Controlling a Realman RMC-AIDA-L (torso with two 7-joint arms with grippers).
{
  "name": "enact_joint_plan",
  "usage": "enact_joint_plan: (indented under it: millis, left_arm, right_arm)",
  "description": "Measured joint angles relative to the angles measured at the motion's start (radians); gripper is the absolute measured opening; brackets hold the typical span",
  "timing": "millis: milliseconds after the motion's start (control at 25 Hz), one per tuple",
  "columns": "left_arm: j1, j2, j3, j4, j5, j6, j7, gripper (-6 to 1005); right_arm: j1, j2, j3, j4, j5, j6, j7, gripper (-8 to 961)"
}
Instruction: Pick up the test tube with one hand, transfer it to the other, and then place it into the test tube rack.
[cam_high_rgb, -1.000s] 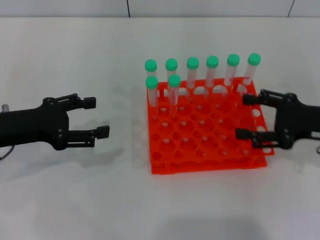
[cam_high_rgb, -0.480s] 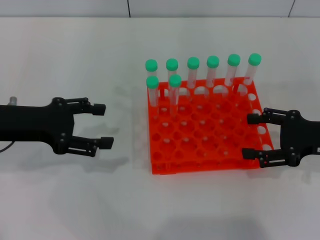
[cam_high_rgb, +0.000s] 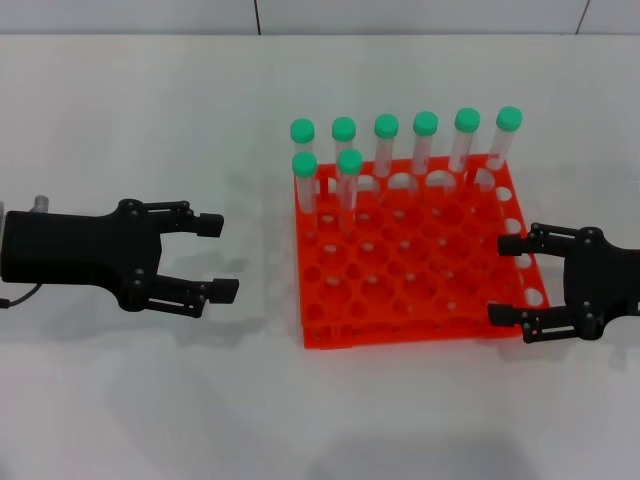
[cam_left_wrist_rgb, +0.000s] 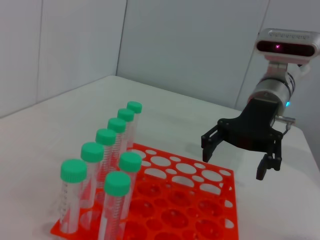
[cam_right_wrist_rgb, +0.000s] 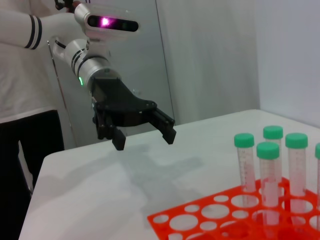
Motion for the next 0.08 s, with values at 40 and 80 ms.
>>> enact_joint_plan:
  millis: [40, 80]
  left_arm:
    - [0.000, -0.002, 0.001, 0.000, 0.000, -0.003, -0.003, 888]
    - [0.001, -0.002, 0.002, 0.000, 0.000, -0.005, -0.008, 888]
  right_arm:
    - [0.000, 0.000, 0.000, 0.000, -0.004, 0.001, 0.000, 884]
    - [-0.001, 0.000, 0.001, 0.000, -0.008, 0.002, -0.001, 884]
